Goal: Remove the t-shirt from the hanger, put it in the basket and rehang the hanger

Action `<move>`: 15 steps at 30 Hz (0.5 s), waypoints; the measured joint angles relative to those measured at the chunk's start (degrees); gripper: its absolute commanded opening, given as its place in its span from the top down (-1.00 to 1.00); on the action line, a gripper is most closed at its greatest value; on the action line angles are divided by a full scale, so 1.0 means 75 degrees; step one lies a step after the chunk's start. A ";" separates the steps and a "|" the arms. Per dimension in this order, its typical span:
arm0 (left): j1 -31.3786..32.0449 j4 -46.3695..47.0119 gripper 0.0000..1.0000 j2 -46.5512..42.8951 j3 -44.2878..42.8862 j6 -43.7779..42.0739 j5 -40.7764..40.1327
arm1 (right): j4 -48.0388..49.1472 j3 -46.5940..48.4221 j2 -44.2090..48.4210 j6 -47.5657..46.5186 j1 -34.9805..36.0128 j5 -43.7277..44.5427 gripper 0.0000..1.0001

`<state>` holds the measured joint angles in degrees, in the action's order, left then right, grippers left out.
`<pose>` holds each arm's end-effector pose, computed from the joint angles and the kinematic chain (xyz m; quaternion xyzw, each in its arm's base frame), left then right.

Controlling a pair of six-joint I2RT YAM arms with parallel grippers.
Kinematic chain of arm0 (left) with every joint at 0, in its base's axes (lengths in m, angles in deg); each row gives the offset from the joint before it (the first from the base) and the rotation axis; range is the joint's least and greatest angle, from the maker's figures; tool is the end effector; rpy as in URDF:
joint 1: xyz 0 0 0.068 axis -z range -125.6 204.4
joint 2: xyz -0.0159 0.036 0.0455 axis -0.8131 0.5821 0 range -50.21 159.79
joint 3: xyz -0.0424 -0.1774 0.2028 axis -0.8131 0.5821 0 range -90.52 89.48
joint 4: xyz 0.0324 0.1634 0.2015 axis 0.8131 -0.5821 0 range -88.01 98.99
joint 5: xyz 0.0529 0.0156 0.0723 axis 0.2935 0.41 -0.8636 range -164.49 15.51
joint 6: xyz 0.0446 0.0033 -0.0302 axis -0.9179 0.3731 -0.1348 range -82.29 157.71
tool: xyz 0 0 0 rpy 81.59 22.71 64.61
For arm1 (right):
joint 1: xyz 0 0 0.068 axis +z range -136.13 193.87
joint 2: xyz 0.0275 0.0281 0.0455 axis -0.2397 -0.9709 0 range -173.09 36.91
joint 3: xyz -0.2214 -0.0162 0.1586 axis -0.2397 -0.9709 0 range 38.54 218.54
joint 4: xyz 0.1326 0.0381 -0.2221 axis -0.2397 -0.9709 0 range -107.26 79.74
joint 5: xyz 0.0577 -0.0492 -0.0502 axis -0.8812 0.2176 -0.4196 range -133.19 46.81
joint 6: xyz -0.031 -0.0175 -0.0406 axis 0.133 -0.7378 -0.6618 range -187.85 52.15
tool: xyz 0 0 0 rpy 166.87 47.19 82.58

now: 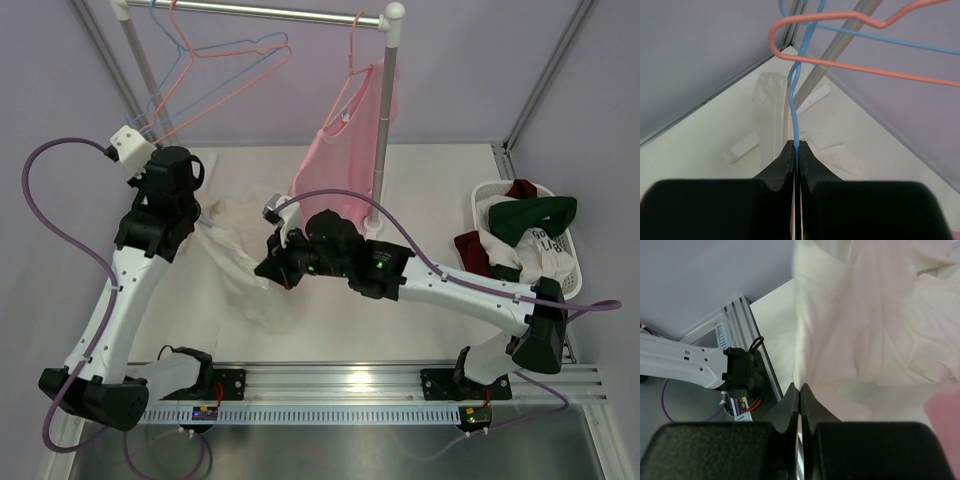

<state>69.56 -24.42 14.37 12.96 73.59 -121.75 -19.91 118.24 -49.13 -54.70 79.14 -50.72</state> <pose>0.2244 -0.0338 0.4253 -0.3582 0.7042 0.0768 0.6082 0.1452 0.3262 0.3792 -0.3856 0.6984 0.4203 0.4322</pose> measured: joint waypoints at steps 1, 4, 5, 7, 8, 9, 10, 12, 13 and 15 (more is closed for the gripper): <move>0.0000 0.0015 1.00 0.0038 -0.0085 -0.0044 -0.0026 | 0.0026 -0.0160 0.0061 0.0044 0.0076 -0.0003 1.00; 0.0006 -0.0006 1.00 0.0108 -0.0169 -0.0067 -0.0047 | 0.0032 -0.0664 0.0379 0.0175 0.0274 -0.0006 1.00; 0.0012 -0.0029 1.00 0.0125 -0.0169 -0.0067 -0.0044 | 0.0055 -0.0793 0.0481 0.0219 0.0312 -0.0003 1.00; 0.0012 -0.0076 1.00 0.0157 -0.0169 -0.0061 -0.0015 | 0.0119 -0.0909 0.0577 0.0291 0.0321 0.0015 1.00; 0.0012 -0.0087 1.00 0.0169 -0.0169 -0.0061 0.0023 | 0.0178 -0.0935 0.0583 0.0321 0.0318 0.0041 1.00; 0.0009 -0.0093 1.00 0.0172 -0.0169 -0.0061 0.0099 | 0.0230 -0.0962 0.0577 0.0350 0.0318 0.0055 1.00; 0.0009 -0.0093 1.00 0.0169 -0.0169 -0.0061 0.0213 | 0.0277 -0.0988 0.0562 0.0370 0.0321 0.0055 1.00; 0.0009 -0.0087 1.00 0.0140 -0.0169 -0.0070 0.0527 | 0.0388 -0.0988 0.0475 0.0405 0.0321 0.0070 1.00; 0.0006 -0.0085 1.00 0.0128 -0.0169 -0.0073 0.0667 | 0.0431 -0.0965 0.0405 0.0408 0.0321 0.0073 1.00; -0.0003 -0.0079 1.00 -0.0035 -0.0166 -0.0187 0.1431 | 0.0376 -0.0746 0.0134 0.0379 0.0326 0.0085 1.00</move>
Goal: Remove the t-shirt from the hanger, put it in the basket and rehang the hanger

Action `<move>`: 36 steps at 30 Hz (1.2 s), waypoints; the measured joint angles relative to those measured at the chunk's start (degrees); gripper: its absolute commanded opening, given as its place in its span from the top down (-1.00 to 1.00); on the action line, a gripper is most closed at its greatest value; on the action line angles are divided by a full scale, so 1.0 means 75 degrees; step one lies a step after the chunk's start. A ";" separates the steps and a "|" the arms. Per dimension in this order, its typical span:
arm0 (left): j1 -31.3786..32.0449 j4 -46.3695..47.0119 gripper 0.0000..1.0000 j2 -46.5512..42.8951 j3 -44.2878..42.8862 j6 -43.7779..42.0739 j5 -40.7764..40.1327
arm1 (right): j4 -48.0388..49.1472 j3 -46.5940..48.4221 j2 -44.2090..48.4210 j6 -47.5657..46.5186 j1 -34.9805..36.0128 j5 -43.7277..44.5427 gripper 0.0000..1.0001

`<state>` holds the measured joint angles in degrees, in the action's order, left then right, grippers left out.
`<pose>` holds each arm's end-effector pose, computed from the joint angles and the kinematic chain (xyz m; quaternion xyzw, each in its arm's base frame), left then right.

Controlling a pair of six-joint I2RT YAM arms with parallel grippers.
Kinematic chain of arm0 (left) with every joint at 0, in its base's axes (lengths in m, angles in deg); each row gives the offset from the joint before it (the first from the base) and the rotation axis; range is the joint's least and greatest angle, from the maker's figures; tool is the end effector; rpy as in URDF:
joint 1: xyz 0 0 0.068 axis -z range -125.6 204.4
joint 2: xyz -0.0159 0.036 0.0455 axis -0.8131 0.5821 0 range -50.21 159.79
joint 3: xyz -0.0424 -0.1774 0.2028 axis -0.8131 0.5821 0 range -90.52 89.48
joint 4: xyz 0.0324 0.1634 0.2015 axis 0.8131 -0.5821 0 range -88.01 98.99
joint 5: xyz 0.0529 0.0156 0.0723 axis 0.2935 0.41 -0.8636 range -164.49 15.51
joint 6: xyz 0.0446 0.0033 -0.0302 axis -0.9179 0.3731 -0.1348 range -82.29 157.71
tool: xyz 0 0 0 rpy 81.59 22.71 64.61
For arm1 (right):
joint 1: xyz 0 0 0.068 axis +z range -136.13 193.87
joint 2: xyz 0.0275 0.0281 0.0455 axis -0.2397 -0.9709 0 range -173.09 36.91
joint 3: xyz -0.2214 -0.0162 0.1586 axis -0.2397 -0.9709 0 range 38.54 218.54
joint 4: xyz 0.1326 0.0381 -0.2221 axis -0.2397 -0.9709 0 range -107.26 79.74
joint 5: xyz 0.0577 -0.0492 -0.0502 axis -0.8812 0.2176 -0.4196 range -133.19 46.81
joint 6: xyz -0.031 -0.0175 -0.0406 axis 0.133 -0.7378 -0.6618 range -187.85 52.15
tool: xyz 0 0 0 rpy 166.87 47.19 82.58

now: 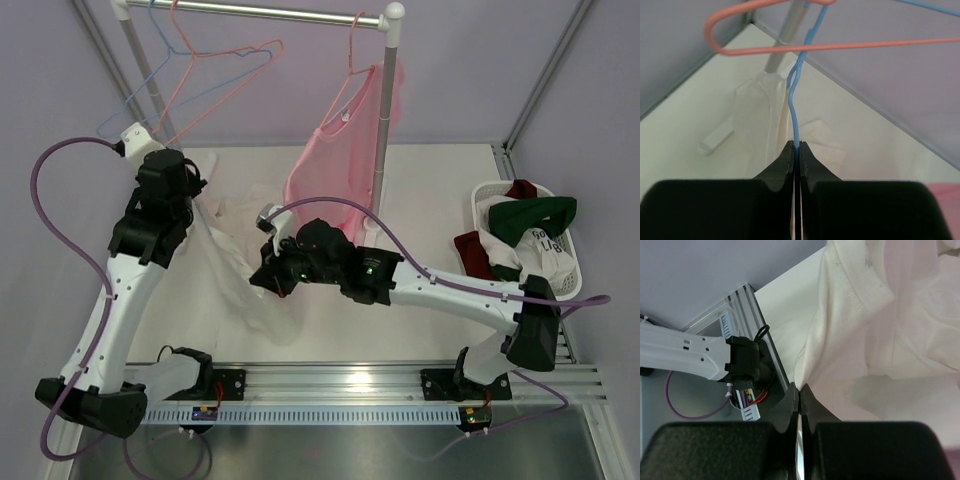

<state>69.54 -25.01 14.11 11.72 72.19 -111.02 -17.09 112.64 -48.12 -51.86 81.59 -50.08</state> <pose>0.2238 -0.0386 0.4306 -0.3071 0.7394 0.0069 0.5991 0.1301 0.3285 0.3555 -0.3837 0.7101 0.4288 0.4059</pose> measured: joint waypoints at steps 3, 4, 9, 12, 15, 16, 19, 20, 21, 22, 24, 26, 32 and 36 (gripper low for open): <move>-0.0006 0.0006 1.00 -0.0525 0.0125 -0.0073 0.1180 | -0.0131 0.0737 -0.0647 -0.0108 0.0009 0.0035 1.00; -0.0006 -0.0035 1.00 -0.0766 0.0181 -0.0079 0.1559 | -0.0160 0.0944 -0.0801 -0.0140 0.0009 0.0047 1.00; -0.0006 -0.0845 1.00 -0.1786 0.0050 -0.0085 0.2774 | -0.0391 0.1565 -0.1142 -0.0321 0.0015 0.0300 1.00; -0.0006 -0.1507 1.00 -0.2203 -0.0108 -0.0149 0.3223 | -0.0405 0.1754 -0.1227 -0.0420 0.0015 0.0455 1.00; -0.0006 -0.2069 1.00 -0.2535 -0.0254 -0.0245 0.3445 | -0.0455 0.1760 -0.1239 -0.0449 0.0015 0.0525 1.00; -0.0006 -0.2218 1.00 -0.2623 -0.0318 -0.0286 0.3494 | -0.0493 0.1757 -0.1239 -0.0449 0.0015 0.0545 1.00; -0.0017 -0.2457 1.00 -0.2760 -0.0542 -0.0463 0.3719 | -0.0530 0.1644 -0.1180 -0.0443 0.0015 0.0571 1.00; -0.0026 -0.2547 1.00 -0.2760 -0.0664 -0.0539 0.3876 | -0.0612 0.1565 -0.1116 -0.0443 0.0015 0.0568 1.00; -0.0029 -0.2617 1.00 -0.2728 -0.0810 -0.0615 0.4124 | -0.0702 0.1472 -0.1029 -0.0443 0.0015 0.0568 1.00; -0.0032 -0.2728 1.00 -0.2669 -0.0973 -0.0670 0.4389 | -0.0790 0.1349 -0.0906 -0.0443 0.0015 0.0571 1.00; -0.0032 -0.2961 1.00 -0.2495 -0.1408 -0.0769 0.4843 | -0.0906 0.1043 -0.0597 -0.0440 0.0015 0.0577 1.00; -0.0032 -0.3235 1.00 -0.2328 -0.1842 -0.0845 0.5007 | -0.1134 0.0653 -0.0143 -0.0440 0.0015 0.0592 1.00; -0.0032 -0.3628 1.00 -0.2460 -0.2232 -0.1119 0.4931 | -0.1539 -0.0020 0.1035 -0.0414 0.0015 0.0592 1.00; -0.0032 -0.3579 1.00 -0.2649 -0.2264 -0.1341 0.4934 | -0.1993 -0.0055 0.1623 -0.0350 0.0015 0.0612 1.00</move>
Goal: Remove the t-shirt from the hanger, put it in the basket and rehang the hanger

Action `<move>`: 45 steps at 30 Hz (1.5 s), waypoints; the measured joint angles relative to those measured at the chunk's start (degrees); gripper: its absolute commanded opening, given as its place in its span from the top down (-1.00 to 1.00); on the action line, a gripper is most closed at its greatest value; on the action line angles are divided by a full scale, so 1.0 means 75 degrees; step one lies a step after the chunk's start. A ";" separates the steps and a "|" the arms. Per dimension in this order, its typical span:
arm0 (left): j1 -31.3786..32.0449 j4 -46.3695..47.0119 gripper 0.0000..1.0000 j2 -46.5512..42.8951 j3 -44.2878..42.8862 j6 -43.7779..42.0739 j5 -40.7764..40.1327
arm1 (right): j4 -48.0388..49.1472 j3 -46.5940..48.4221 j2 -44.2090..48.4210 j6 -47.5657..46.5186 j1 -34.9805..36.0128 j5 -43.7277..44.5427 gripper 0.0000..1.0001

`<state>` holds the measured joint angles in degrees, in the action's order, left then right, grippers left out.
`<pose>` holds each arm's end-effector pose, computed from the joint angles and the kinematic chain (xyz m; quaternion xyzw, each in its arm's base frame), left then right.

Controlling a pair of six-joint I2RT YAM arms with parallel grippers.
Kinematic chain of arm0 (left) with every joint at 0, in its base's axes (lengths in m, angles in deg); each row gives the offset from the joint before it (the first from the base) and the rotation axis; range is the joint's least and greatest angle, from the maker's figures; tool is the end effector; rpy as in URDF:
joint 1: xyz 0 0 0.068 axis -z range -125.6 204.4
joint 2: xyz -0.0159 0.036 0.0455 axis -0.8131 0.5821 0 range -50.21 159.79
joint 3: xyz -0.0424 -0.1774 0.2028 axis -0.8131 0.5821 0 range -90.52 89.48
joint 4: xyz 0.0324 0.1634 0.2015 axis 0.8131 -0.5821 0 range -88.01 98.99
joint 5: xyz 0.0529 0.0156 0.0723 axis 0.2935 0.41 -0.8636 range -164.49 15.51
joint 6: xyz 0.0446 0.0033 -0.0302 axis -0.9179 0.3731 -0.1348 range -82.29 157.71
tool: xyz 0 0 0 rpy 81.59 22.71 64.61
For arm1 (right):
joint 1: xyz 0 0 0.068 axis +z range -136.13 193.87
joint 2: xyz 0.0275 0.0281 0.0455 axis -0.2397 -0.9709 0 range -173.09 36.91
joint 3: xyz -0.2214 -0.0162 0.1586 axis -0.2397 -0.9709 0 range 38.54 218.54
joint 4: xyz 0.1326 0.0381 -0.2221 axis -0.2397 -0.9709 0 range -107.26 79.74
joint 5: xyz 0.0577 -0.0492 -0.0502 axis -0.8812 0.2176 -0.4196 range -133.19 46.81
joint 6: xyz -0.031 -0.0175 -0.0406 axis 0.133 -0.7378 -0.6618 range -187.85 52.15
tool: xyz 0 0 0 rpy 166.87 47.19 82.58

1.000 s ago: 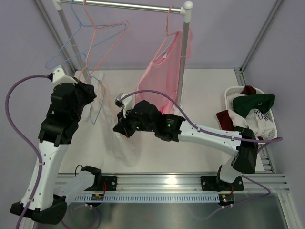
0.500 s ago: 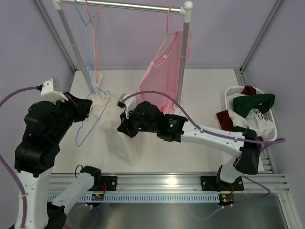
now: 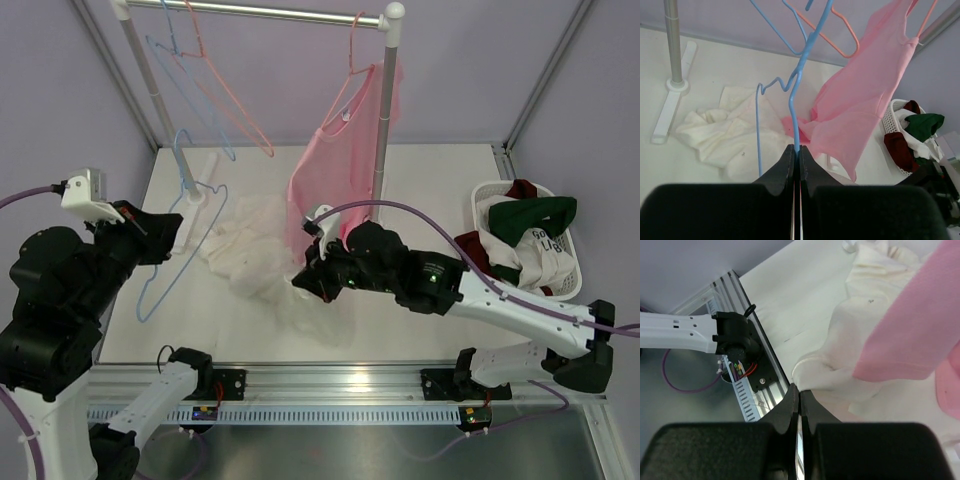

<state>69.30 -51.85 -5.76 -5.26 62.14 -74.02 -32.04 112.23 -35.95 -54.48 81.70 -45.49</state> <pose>0.0480 -0.0132 0.5050 -0.0613 0.7667 -0.2180 0.6008 0.1077 0.2679 0.3901 -0.3870 0.7272 0.3813 0.4195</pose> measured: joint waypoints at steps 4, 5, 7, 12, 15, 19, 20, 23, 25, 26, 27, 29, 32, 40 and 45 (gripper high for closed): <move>0.0000 0.0102 1.00 0.0099 -0.0329 -0.0175 0.0052 | -0.0903 0.0358 0.0676 -0.0009 0.0003 0.0411 1.00; 0.0000 0.0079 1.00 0.0204 -0.0510 -0.0230 0.0082 | -0.1180 0.0603 0.0790 -0.0044 0.0003 0.0612 1.00; 0.0000 0.0149 1.00 0.0466 -0.0886 -0.0289 0.0076 | -0.1714 0.1323 0.0912 -0.0192 0.0009 0.1154 1.00; 0.0000 0.0306 1.00 0.0828 -0.1122 -0.0391 -0.0679 | -0.2197 0.3092 0.0965 -0.0746 -0.0353 0.2451 1.00; 0.0000 0.0379 1.00 0.0991 -0.1107 -0.0542 -0.1247 | -0.2349 0.4118 0.0519 -0.0918 -0.1431 0.2515 1.00; 0.0000 0.0586 1.00 0.1259 -0.1122 -0.0697 -0.1702 | -0.2573 0.5525 -0.0522 -0.1157 -0.2393 0.2591 1.00; 0.0000 0.0618 1.00 0.1343 -0.1134 -0.0731 -0.1786 | -0.2696 0.5849 -0.0816 -0.1224 -0.2646 0.2521 1.00; 0.0000 0.0711 1.00 0.1565 -0.1192 -0.0854 -0.2008 | -0.3077 0.6473 -0.1378 -0.1364 -0.3640 0.2311 1.00; 0.0000 0.0822 1.00 0.1661 -0.1204 -0.0953 -0.2136 | -0.3319 0.6883 -0.1609 -0.1463 -0.4278 0.2259 1.00; 0.0000 0.0898 1.00 0.1705 -0.1204 -0.1008 -0.2165 | -0.3500 0.7306 -0.1795 -0.1568 -0.4881 0.2253 1.00; 0.0000 0.0988 1.00 0.1743 -0.1201 -0.1058 -0.2177 | -0.3602 0.7609 -0.1906 -0.1638 -0.5249 0.2244 1.00; 0.0000 0.1125 1.00 0.1786 -0.1192 -0.1099 -0.2189 | -0.3777 0.8309 -0.2130 -0.1769 -0.5922 0.2235 1.00; 0.0000 0.1244 1.00 0.1786 -0.1166 -0.1142 -0.2291 | -0.3826 0.9206 -0.2378 -0.1941 -0.6697 0.2381 1.00; 0.0000 0.1405 1.00 0.1784 -0.1064 -0.1343 -0.2699 | -0.3083 0.9839 -0.2294 -0.2894 -0.7475 0.3244 1.00; 0.0000 0.1556 1.00 0.1798 -0.0988 -0.1390 -0.2853 | -0.1559 0.9908 -0.2291 -0.4162 -0.7854 0.3911 1.00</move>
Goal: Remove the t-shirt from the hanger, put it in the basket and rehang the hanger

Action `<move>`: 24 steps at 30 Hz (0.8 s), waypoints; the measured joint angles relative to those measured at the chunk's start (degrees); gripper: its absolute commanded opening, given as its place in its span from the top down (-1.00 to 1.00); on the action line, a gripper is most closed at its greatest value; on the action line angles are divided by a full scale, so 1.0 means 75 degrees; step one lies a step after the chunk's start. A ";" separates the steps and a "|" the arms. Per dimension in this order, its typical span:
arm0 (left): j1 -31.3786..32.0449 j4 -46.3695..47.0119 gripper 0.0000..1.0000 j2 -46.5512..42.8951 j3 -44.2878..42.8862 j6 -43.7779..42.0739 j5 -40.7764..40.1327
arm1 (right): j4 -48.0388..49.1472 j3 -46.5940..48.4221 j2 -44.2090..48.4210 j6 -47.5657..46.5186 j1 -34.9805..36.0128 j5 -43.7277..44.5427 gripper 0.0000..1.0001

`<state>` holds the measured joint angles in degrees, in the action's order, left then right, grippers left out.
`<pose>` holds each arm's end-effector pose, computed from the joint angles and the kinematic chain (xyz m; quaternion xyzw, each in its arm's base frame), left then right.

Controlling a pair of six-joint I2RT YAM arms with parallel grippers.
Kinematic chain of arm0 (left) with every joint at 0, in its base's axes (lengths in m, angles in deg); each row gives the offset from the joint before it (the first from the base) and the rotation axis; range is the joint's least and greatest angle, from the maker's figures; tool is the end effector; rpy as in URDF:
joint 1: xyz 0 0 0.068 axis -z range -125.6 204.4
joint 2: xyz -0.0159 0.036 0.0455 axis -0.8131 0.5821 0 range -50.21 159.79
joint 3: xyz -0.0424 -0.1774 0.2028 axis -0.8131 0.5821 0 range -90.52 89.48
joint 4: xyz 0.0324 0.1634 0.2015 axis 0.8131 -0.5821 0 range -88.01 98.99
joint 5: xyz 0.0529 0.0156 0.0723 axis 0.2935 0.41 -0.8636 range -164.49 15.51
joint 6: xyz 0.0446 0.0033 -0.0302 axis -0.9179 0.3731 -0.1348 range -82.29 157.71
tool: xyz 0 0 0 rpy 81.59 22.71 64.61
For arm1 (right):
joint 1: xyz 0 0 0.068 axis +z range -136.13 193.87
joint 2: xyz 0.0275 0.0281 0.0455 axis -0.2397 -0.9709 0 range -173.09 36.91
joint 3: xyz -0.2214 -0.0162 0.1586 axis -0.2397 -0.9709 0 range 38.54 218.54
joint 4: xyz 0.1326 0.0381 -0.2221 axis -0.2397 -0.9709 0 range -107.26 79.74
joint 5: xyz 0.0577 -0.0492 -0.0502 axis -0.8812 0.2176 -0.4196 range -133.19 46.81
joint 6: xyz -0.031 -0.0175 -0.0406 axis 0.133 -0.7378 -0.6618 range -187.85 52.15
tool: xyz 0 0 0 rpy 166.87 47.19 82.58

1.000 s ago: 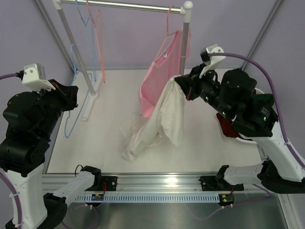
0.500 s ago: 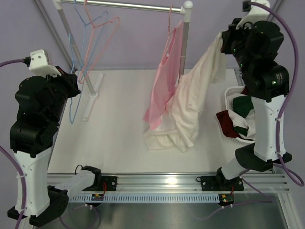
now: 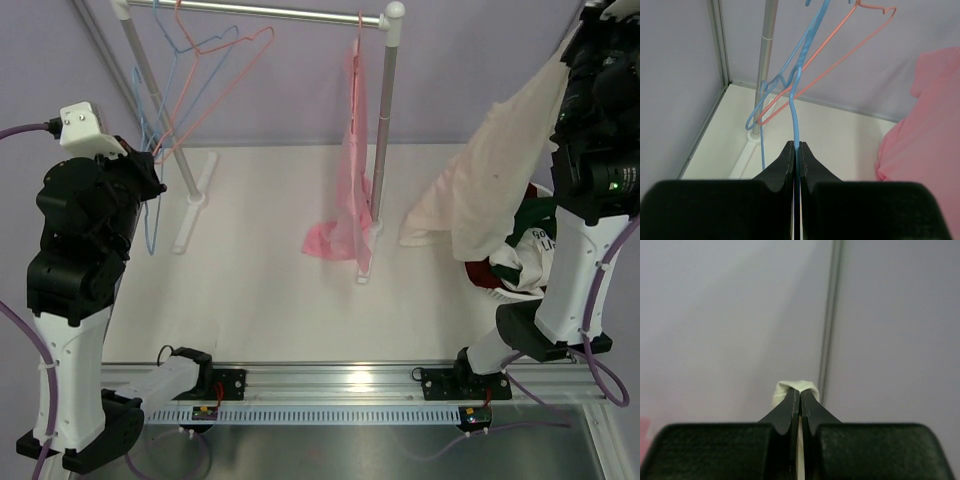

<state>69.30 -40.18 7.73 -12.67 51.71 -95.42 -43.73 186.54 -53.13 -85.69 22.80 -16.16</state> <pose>0.1198 -0.0188 0.5417 -0.1171 0.7257 -0.0362 0.6770 0.1958 0.0143 0.6608 0.0694 0.5573 -0.1896 0.8054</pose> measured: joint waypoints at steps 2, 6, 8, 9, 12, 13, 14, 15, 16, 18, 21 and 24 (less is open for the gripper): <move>0.0000 0.0131 1.00 -0.0015 0.0175 -0.0038 -0.0099 | 0.0731 0.0280 -0.0204 -0.0560 -0.0303 0.0283 1.00; 0.0000 0.0752 1.00 -0.0096 0.0705 -0.0184 -0.0417 | 0.1818 0.0391 -0.0434 -0.1087 -0.1620 0.0787 1.00; 0.0000 0.1180 1.00 -0.0119 0.1029 -0.0300 -0.0629 | 0.1818 0.0187 -0.0423 -0.0705 -0.2626 0.0889 1.00; 0.0000 0.1343 1.00 -0.0108 0.1154 -0.0347 -0.0734 | 0.1693 0.0052 -0.0414 -0.0382 -0.3115 0.0898 1.00; 0.0000 0.1722 1.00 0.0006 0.1291 -0.0434 -0.1096 | 0.1378 -0.1256 -0.0032 0.0592 -0.4153 0.0889 1.00; 0.0000 0.1807 1.00 0.0041 0.1291 -0.0440 -0.1209 | 0.1355 -0.2066 0.0236 0.0950 -0.4275 0.0903 1.00; 0.0000 0.1888 1.00 0.0055 0.1291 -0.0437 -0.1323 | 0.1373 -0.3016 0.0568 0.1291 -0.4304 0.0851 1.00; 0.0000 0.1967 1.00 0.0055 0.1291 -0.0440 -0.1448 | 0.1314 -0.3870 0.0857 0.1606 -0.4304 0.0778 1.00; 0.0000 0.2034 1.00 0.0038 0.1291 -0.0440 -0.1539 | 0.1317 -0.4800 0.1134 0.1979 -0.4304 0.0635 1.00; 0.0000 0.2154 1.00 -0.0012 0.1291 -0.0440 -0.1716 | 0.1227 -0.6295 0.1550 0.2611 -0.4304 0.0329 1.00; 0.0000 0.2352 1.00 -0.0160 0.1358 -0.0545 -0.1786 | 0.1116 -0.7895 0.1827 0.3468 -0.4299 -0.0373 1.00; 0.0000 0.2754 1.00 -0.0396 0.1582 -0.0752 -0.1775 | 0.0994 -0.8431 0.1784 0.4036 -0.4299 -0.1011 0.84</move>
<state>69.30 -19.52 4.75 -0.81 46.07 -108.73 -36.28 123.31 -39.75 -55.42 -9.44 -23.75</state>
